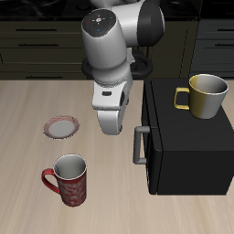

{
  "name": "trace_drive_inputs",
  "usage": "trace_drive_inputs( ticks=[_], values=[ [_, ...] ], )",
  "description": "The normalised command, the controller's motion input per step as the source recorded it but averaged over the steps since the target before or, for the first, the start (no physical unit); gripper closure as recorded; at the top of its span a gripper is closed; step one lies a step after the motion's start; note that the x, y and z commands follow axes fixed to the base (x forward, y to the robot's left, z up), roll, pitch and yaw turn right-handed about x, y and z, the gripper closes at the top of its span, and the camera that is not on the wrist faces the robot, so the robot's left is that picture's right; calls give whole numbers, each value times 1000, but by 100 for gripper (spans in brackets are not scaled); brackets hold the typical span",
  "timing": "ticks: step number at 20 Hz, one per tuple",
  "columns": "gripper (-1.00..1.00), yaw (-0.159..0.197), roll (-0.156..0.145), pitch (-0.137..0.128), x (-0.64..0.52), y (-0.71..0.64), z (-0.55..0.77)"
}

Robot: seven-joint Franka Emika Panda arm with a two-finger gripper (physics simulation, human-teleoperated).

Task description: Open the microwave

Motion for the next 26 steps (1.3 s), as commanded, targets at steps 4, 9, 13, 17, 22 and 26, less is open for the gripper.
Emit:
trace_drive_inputs(
  ticks=[4, 9, 13, 17, 22, 26],
  values=[
    [-100, 36, 9, 23, 43, 116, 54],
    [-100, 42, -18, -4, 42, 169, -26],
    [-100, 59, -39, 3, 50, 166, -141],
    [-100, 39, -11, 13, -20, 120, -146],
    [-100, 43, 5, 15, -17, 139, -94],
    [-100, 20, -17, -15, 12, 34, -8]
  ],
)
